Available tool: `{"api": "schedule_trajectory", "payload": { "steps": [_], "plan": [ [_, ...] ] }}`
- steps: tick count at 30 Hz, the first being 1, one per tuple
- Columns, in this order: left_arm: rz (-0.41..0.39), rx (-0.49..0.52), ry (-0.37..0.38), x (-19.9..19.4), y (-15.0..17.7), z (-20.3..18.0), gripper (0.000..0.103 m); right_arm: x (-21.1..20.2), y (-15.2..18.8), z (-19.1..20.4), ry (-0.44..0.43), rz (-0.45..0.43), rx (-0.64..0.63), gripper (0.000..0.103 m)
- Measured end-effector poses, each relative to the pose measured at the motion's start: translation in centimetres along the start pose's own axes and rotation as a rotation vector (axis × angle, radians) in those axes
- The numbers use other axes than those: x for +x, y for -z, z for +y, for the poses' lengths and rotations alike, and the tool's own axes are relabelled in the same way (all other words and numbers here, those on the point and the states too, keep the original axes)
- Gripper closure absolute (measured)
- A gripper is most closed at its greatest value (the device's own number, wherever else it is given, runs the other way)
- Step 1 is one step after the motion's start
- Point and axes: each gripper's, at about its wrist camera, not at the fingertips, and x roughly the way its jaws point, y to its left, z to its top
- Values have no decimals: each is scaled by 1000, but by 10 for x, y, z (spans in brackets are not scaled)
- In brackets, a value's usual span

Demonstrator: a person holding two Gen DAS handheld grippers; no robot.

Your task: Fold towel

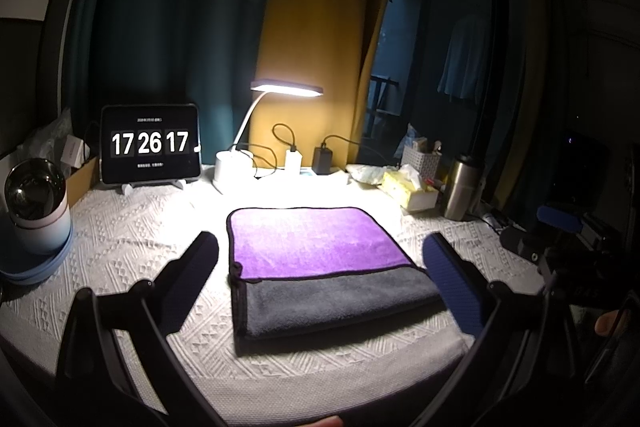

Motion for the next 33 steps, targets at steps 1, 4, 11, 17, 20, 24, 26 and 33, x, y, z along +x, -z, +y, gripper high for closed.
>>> {"api": "schedule_trajectory", "payload": {
  "steps": [1, 4, 11, 17, 20, 24, 26, 33],
  "plan": [
    [1, 0, 1, 0, 0, 1, 0, 0, 0, 0, 0, 0, 0, 3],
    [4, -2, 2, 0, 0, 2, 0, 1, 1, 0, -1, 1, 0, 3],
    [1, -4, 13, -2, 0, 2, 0, 1, 1, 1, -1, 1, 0, 3],
    [12, -6, 10, 2, 1, 4, 0, 6, 5, 4, -8, 10, 5, 3],
    [23, -6, 9, 8, 1, 4, 0, 9, 6, 4, -12, 20, 9, 3],
    [50, -8, 11, 19, 4, 6, 0, 18, 6, 0, -18, 39, 15, 3],
    [66, -10, 8, 25, 6, 6, 0, 23, 7, -1, -20, 49, 19, 3],
    [121, -23, -3, 47, 12, 13, 1, 45, 13, -9, -25, 91, 37, 3]
  ]
}}
